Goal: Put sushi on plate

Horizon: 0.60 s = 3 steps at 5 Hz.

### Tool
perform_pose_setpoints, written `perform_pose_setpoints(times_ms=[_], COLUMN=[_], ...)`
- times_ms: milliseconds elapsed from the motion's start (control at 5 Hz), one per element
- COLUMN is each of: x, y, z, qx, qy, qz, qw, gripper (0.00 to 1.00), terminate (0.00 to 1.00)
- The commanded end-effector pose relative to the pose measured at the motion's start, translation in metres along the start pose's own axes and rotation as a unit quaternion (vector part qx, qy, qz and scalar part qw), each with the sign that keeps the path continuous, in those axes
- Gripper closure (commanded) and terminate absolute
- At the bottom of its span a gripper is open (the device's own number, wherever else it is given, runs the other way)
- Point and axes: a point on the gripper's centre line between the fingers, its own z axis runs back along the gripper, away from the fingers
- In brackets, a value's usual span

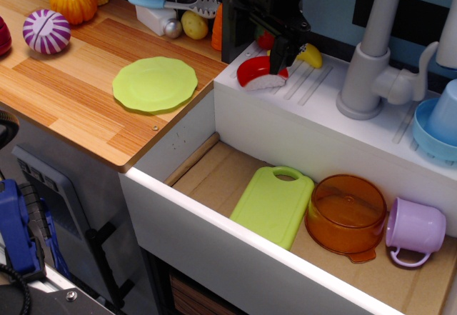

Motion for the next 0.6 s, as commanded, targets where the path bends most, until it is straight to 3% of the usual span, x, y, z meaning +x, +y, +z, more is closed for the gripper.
perform_pose_setpoints(times_ms=[0, 400], x=[0.0137, 0.0156], y=[0.0113, 0.0168], z=[0.0058, -0.003], qx=[0.007, 0.025], qy=[-0.054, -0.046], qz=[-0.041, -0.067], qw=[0.9977, 0.9964], gripper=[0.0, 0.0], terminate=[0.0, 0.0])
